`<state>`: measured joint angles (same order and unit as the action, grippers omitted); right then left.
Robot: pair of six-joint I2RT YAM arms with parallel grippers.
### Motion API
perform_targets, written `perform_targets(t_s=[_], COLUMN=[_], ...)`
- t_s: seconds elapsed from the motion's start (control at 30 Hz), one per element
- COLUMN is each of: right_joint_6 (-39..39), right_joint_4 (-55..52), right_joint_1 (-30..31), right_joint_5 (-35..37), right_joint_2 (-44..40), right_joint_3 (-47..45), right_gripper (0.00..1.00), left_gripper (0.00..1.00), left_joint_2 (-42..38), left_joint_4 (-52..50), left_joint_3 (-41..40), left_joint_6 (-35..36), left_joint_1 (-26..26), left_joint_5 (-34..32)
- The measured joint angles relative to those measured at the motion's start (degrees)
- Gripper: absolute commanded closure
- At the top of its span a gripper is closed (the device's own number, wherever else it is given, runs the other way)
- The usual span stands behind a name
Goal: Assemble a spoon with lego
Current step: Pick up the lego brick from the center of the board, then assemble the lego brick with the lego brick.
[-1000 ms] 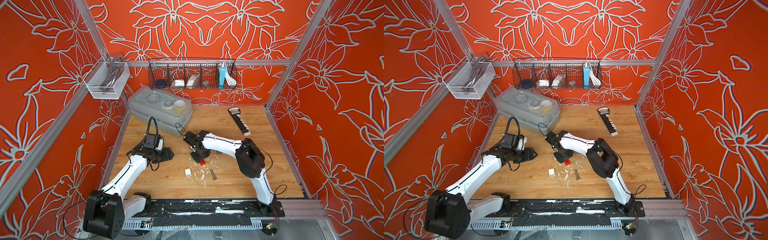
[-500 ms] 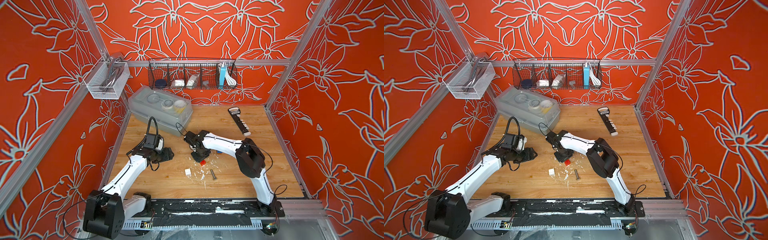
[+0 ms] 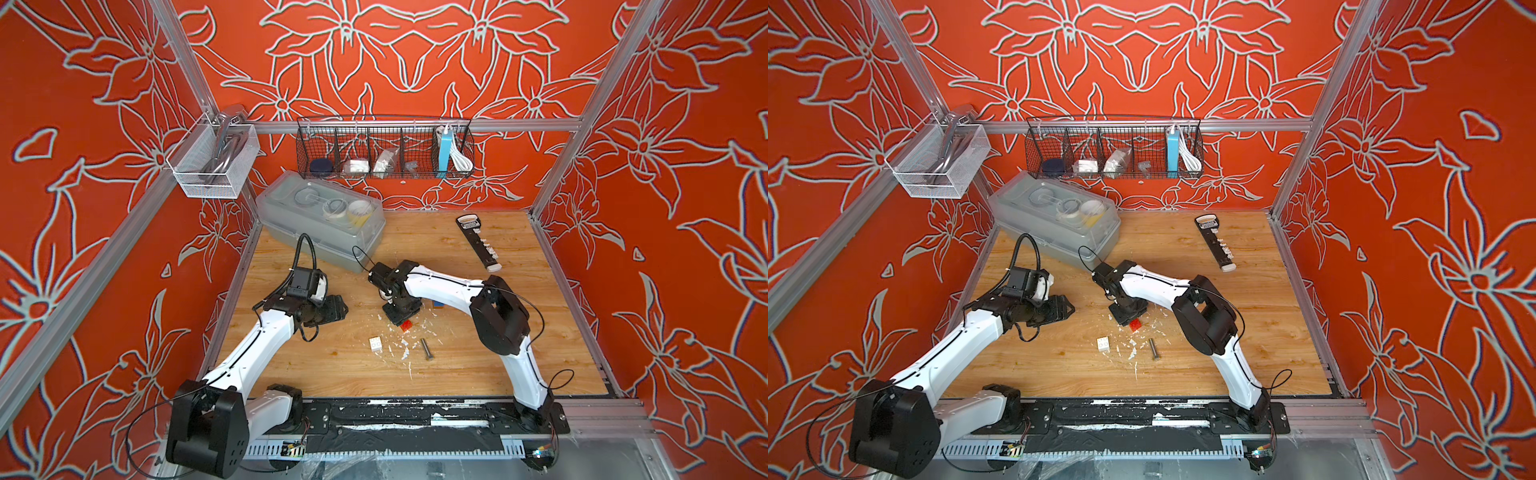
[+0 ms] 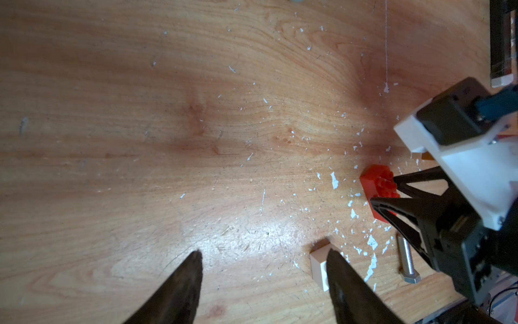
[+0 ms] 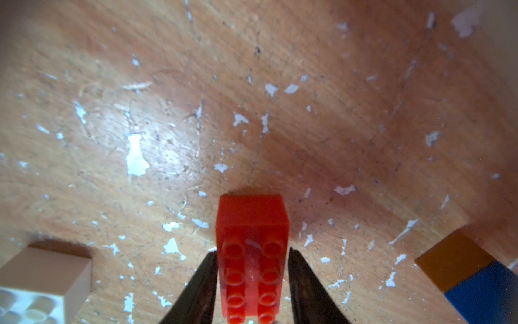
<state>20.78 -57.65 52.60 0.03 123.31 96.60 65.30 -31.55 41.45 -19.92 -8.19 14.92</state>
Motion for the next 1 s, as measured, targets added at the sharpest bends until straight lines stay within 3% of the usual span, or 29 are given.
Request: perform_targets(t_s=[0.1, 0.37, 0.63, 0.87, 1.0], right_joint_6=[-0.3, -1.2, -9.9, -21.1, -32.2], right_joint_4=[0.0, -0.1, -5.8, -11.2, -14.6], right_joint_1=[0.0, 0.0, -2.5, -12.8, -17.2], right_joint_5=[-0.1, -0.1, -0.4, -2.1, -3.1], right_joint_2=[0.1, 0.0, -7.6, -21.4, -26.1], right_joint_3=[0.0, 0.0, 1.3, 7.1, 7.5], right_gripper=[0.62, 0.99, 1.00, 1.00, 1.00], left_gripper=[0.31, 0.31, 0.30, 0.29, 0.29], left_joint_2=[0.0, 0.0, -1.4, -3.2, -2.5], left_joint_4=[0.0, 0.0, 2.0, 4.7, 6.8], left_joint_3=[0.0, 0.0, -0.7, -2.3, -3.3], left_joint_6=[0.0, 0.5, 2.8, 4.7, 5.0], left_joint_1=[0.0, 0.0, -2.6, -7.4, -10.0], left_joint_5=[0.0, 0.3, 1.9, 2.3, 2.4])
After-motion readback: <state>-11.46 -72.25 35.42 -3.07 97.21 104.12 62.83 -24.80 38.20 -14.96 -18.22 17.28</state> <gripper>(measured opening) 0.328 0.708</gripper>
